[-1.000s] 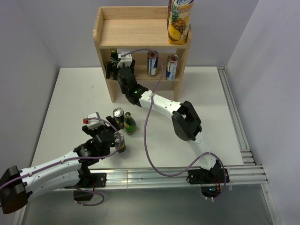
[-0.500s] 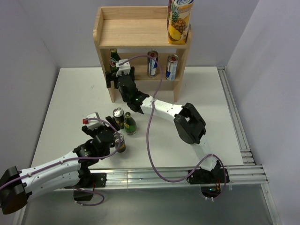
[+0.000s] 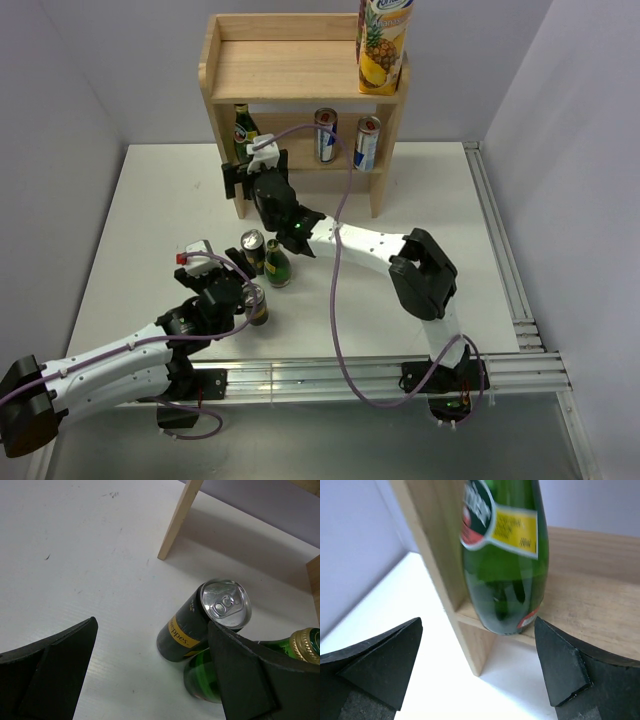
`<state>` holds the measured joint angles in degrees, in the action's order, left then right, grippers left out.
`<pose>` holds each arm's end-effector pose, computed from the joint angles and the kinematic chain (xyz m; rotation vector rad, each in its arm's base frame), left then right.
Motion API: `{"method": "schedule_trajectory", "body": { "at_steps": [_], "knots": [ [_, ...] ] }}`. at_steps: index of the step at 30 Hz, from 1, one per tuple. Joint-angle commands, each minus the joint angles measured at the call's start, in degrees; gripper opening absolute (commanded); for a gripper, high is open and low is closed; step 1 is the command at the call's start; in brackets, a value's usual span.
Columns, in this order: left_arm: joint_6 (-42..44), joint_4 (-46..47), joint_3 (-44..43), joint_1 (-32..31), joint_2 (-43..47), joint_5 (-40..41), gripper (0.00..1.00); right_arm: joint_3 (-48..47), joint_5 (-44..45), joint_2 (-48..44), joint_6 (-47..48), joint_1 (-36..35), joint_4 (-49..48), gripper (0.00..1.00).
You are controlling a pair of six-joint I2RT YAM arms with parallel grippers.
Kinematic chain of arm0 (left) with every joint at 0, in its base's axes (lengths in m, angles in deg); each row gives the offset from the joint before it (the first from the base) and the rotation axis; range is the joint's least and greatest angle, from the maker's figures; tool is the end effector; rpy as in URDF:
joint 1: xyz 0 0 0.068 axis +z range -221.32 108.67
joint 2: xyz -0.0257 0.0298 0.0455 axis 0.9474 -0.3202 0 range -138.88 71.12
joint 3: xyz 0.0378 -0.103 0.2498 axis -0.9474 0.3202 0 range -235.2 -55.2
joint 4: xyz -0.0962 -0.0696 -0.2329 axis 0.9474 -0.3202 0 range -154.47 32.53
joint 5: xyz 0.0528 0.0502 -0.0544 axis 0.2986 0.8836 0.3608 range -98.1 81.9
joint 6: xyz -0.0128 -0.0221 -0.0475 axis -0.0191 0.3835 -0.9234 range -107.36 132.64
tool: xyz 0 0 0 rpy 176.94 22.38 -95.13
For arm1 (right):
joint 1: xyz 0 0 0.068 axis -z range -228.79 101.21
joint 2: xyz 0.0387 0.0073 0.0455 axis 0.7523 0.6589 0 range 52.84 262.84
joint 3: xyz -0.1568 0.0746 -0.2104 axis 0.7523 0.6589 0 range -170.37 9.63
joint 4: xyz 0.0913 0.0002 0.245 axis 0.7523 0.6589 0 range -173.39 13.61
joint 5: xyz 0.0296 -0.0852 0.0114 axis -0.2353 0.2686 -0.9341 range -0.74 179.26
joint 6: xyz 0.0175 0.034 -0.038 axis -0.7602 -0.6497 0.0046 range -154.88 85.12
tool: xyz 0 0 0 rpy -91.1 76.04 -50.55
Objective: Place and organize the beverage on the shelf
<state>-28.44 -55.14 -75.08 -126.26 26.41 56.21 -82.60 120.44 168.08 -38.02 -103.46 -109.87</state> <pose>0.1196 -0.1145 0.2166 -0.4751 1.6730 -0.1217 0.2959 0.3857 0.3181 -0.2463 1.5120 0.3956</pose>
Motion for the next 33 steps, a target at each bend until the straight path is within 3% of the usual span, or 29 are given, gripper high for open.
{"method": "schedule_trajectory", "body": {
  "at_steps": [1,8,14,22,25,33],
  "knots": [
    [0.8,1.1,0.0,0.2,0.5,0.2,0.99,0.3,2.1,-4.3,0.8,-0.6,-2.6,1.00],
    [1.1,1.2,0.0,0.2,0.5,0.2,0.99,6.3,3.9,-9.1,0.1,-1.5,-3.4,1.00],
    [3.5,2.4,0.6,0.2,3.7,-1.6,0.99,17.9,6.9,-23.4,0.1,-5.1,-4.2,1.00],
    [14.8,7.1,-1.5,0.1,7.3,-19.4,0.99,30.6,13.1,-37.8,-2.4,-10.5,-0.8,1.00],
    [16.0,5.2,-4.0,0.1,6.1,-23.3,0.99,35.1,14.5,-42.5,-4.7,-11.4,0.8,1.00],
    [10.7,-5.1,-7.2,-0.4,9.6,-24.1,0.99,45.9,16.5,-52.8,-11.6,-12.8,4.8,1.00]
  ]
}}
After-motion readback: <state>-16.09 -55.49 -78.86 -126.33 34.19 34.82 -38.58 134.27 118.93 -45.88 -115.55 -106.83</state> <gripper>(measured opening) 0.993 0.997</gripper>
